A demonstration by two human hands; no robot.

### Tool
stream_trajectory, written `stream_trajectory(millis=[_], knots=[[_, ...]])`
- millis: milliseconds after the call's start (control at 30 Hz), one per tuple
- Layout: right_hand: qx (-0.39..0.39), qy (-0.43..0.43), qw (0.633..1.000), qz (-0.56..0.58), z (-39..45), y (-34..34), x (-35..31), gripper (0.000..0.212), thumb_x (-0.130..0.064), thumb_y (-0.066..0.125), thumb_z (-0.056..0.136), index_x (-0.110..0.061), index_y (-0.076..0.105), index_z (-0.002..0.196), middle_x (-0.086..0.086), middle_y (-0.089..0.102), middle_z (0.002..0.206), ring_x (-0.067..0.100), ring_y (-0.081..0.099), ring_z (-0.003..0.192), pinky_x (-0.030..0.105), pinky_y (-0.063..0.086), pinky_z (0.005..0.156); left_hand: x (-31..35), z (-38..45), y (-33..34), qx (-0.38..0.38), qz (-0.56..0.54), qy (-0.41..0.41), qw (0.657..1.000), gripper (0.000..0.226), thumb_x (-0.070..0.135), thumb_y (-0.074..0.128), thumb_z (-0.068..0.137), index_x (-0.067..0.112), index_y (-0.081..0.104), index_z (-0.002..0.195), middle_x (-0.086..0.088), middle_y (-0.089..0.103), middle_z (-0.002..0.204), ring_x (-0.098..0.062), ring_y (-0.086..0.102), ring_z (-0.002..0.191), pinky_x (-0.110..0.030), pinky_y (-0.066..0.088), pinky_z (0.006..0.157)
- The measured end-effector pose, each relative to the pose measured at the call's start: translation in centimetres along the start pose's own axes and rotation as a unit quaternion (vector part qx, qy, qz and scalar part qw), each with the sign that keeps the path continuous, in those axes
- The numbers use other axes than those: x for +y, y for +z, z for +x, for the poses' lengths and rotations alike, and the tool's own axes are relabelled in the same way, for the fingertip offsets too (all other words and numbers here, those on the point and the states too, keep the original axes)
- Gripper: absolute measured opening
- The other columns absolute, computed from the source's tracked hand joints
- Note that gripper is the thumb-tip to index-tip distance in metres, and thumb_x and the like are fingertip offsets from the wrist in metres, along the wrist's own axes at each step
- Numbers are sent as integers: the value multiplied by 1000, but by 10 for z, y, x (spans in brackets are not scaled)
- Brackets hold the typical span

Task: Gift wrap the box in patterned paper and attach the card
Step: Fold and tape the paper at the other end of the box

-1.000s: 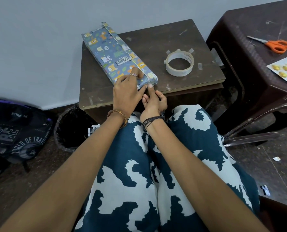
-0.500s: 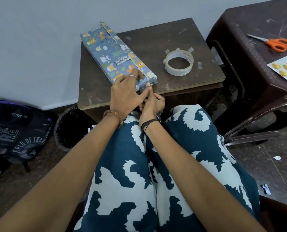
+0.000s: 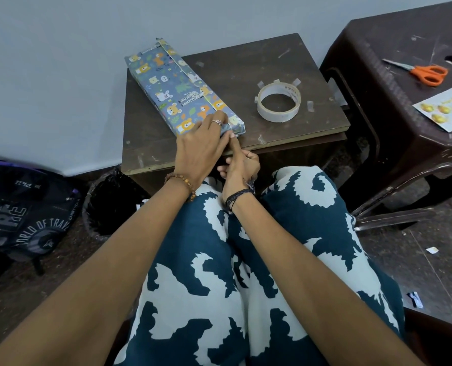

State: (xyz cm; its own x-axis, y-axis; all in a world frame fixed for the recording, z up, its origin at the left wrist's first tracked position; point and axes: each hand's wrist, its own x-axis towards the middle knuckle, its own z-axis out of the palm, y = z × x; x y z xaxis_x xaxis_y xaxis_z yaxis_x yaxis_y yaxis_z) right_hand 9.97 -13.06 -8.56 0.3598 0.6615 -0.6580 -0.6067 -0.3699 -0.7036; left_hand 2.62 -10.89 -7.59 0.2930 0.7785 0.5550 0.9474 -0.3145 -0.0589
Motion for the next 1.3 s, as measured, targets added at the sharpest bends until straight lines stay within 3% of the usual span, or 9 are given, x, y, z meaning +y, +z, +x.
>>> stream_trajectory(millis=[167, 467, 633, 833, 1133, 1300], knots=[[-1, -3, 1000, 27, 1, -3, 3, 31, -35, 75, 78, -18, 49, 75, 0, 59, 57, 6, 43, 28, 16, 36, 35, 0, 1, -3, 8, 40, 18, 999, 20, 38, 49, 92, 19, 57, 89, 8, 60, 75, -11, 53, 52, -20, 28, 36], [22, -5, 1000, 0, 1, 0, 0, 34, -35, 75, 77, -18, 47, 71, -1, 58, 54, 4, 42, 24, 14, 34, 32, -4, 4, -6, 5, -31, 1, 1000, 24, 38, 50, 90, 19, 62, 83, 7, 64, 75, -14, 55, 47, -20, 23, 43], [22, 2, 1000, 5, 1, 0, -1, 34, -35, 75, 77, -18, 46, 71, -1, 58, 55, 4, 42, 23, 13, 34, 31, -1, 13, -13, -69, -134, -114, 982, 20, 41, 58, 86, 24, 68, 85, 7, 70, 87, -16, 65, 78, -26, 36, 56], [24, 1, 1000, 16, 1, 0, -2, 34, -33, 75, 78, -17, 46, 71, -2, 59, 55, 4, 42, 24, 14, 34, 33, 1, 22, -17, -110, -196, -236, 945, 11, 40, 65, 80, 31, 71, 82, 11, 71, 82, -8, 63, 83, -22, 38, 65], [39, -28, 998, -41, 0, -2, -3, 34, -40, 72, 78, -18, 48, 68, -4, 57, 52, 3, 43, 24, 14, 34, 31, 7, 22, -23, -98, -208, -238, 944, 10, 32, 61, 84, 29, 64, 93, 15, 70, 93, -9, 63, 94, -23, 39, 70], [24, -14, 998, -53, -1, -6, -8, 28, -34, 69, 82, -18, 49, 72, -4, 58, 54, 3, 43, 23, 15, 37, 32, 3, 17, -21, -117, -203, -209, 950, 10, 27, 54, 87, 31, 63, 90, 14, 69, 90, -9, 63, 90, -25, 43, 67]])
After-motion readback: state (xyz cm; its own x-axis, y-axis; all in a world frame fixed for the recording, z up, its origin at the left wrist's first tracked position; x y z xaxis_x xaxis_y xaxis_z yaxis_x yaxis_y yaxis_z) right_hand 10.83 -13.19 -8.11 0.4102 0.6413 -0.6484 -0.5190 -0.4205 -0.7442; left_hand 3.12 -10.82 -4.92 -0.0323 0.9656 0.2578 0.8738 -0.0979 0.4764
